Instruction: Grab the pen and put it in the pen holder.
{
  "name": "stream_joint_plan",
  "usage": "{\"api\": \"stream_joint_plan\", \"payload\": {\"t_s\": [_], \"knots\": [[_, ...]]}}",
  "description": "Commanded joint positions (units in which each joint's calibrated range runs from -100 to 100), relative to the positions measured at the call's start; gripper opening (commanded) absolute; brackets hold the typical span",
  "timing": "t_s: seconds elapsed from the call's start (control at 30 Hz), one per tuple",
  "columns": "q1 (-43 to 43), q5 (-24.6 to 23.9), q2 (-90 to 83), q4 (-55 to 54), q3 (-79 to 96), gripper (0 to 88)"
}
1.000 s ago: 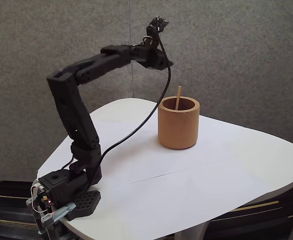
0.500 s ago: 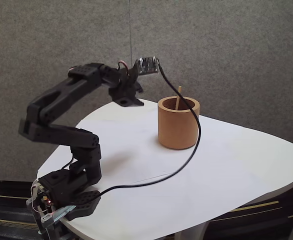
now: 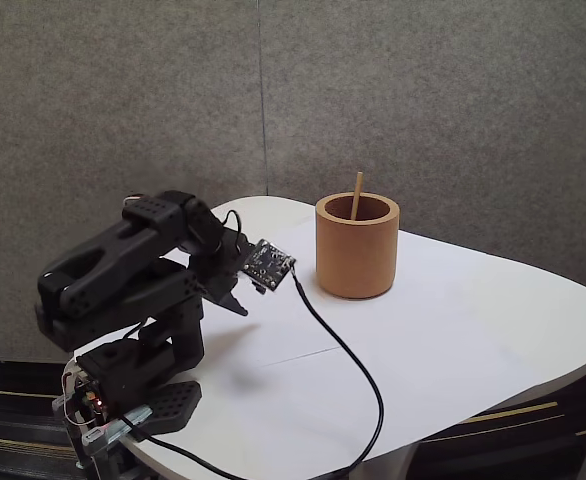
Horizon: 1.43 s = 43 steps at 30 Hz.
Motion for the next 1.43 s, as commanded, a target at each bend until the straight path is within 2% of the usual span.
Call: {"api": "stream_joint_plan", "payload": {"t_s": [0.0,0.5,1.4], "knots": [[-0.09,-1.07,-1.59,1.44,3.34,17.8],[0.21,-1.23,-10.70,1.61,9.48,17.8],[0.21,-1.12,-11.03,1.61,9.57,17.8]]}}
